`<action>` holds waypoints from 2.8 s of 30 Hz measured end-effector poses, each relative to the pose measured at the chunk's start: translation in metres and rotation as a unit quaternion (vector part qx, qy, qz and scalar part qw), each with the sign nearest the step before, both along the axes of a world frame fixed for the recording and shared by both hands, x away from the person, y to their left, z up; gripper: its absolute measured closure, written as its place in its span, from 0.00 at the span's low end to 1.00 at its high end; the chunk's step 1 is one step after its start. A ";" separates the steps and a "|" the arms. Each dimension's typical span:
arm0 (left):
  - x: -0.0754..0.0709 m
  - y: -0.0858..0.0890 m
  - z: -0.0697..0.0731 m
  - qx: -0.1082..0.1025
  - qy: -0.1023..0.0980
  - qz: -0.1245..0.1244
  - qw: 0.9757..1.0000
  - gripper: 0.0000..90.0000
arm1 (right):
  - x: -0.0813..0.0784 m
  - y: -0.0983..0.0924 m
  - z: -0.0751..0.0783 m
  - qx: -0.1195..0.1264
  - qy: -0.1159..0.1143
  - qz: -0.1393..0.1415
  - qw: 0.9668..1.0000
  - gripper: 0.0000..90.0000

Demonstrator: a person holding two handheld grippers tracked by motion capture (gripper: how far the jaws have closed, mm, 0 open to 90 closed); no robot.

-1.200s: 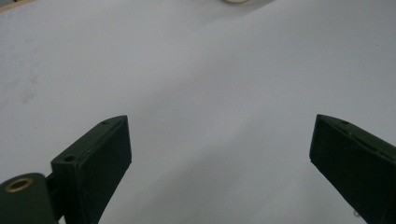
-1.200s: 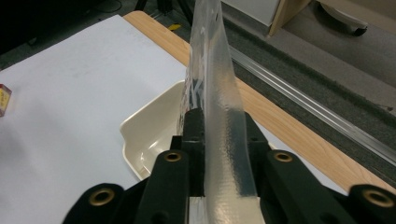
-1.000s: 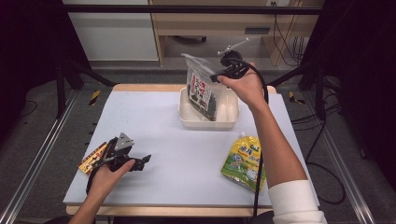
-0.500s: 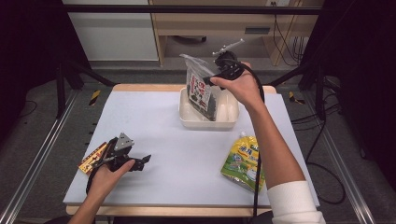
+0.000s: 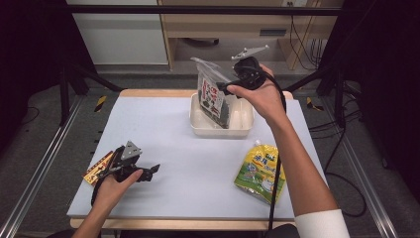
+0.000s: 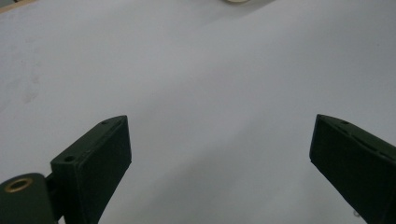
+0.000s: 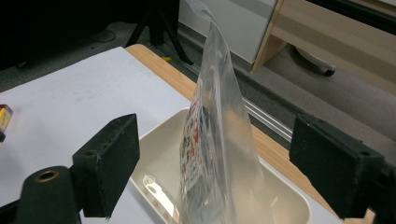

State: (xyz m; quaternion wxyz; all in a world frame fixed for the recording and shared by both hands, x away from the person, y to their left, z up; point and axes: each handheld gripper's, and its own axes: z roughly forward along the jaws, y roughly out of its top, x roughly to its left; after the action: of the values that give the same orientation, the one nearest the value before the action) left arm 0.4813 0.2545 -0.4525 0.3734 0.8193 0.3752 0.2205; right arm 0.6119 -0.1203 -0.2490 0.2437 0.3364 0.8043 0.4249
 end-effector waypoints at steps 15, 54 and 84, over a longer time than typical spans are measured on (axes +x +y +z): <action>-0.001 -0.001 0.001 0.003 -0.002 -0.001 1.000 0.06 | -0.070 -0.061 -0.006 0.008 -0.040 -0.036 0.999 0.17; -0.001 0.002 0.000 0.006 -0.001 0.005 1.000 0.06 | -0.128 -0.179 -0.193 0.039 0.078 -0.174 0.981 0.40; -0.001 -0.003 -0.002 0.013 0.006 -0.007 1.000 0.06 | -0.111 -0.191 -0.223 0.037 0.164 -0.171 0.971 0.28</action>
State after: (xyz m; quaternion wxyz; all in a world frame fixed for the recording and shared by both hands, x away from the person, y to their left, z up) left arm 0.4808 0.2512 -0.4547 0.3618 0.8283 0.3682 0.2180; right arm 0.5010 -0.3112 -0.4724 0.1648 0.5431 0.7475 0.3452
